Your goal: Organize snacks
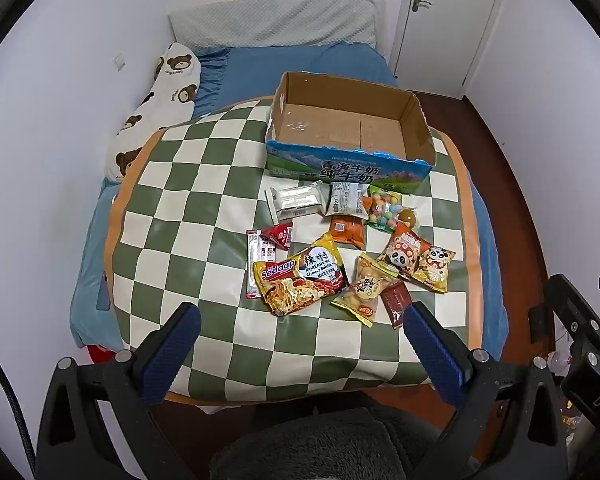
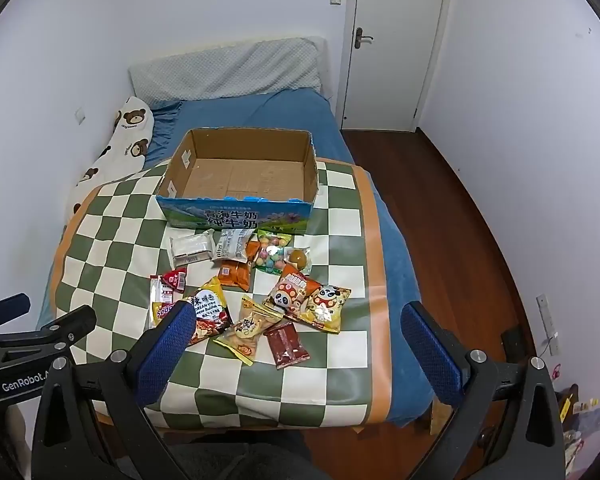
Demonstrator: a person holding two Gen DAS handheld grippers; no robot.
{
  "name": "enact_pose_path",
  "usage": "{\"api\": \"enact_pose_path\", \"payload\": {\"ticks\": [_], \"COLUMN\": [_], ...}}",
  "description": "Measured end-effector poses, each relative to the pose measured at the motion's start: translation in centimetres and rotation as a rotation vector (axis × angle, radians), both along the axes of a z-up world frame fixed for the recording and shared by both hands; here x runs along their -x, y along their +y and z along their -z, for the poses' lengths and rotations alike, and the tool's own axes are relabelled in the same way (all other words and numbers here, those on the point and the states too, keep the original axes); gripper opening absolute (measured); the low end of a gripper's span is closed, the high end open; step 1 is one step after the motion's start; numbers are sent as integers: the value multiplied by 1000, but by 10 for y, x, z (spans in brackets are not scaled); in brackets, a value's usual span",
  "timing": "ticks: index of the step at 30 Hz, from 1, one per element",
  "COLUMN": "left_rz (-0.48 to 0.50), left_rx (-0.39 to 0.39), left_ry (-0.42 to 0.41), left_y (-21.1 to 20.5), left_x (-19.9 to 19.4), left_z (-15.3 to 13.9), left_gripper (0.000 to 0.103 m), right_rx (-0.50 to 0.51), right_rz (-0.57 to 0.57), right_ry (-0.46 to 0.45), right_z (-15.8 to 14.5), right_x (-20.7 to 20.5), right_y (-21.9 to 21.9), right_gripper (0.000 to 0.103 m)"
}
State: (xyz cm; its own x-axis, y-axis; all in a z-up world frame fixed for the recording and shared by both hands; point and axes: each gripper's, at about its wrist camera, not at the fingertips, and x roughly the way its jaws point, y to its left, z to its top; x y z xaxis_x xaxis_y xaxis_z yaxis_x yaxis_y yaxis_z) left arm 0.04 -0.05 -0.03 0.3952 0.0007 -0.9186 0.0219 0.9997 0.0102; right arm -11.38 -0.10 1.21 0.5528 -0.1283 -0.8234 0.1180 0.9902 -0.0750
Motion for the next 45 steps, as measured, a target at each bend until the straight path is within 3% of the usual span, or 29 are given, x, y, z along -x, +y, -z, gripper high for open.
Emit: {"api": "enact_pose_path", "payload": {"ticks": [45], "left_rz": [18], "left_rx": [-14], "left_ry": [-4], "left_y": [-7], "left_x": [-2], "left_z": [-4], "left_gripper": [103], "right_rx": [-7], "right_rz": [5], "right_ry": [12], "right_z": [5], "right_x": [-3], "right_y": [-3], "right_gripper": [103]}}
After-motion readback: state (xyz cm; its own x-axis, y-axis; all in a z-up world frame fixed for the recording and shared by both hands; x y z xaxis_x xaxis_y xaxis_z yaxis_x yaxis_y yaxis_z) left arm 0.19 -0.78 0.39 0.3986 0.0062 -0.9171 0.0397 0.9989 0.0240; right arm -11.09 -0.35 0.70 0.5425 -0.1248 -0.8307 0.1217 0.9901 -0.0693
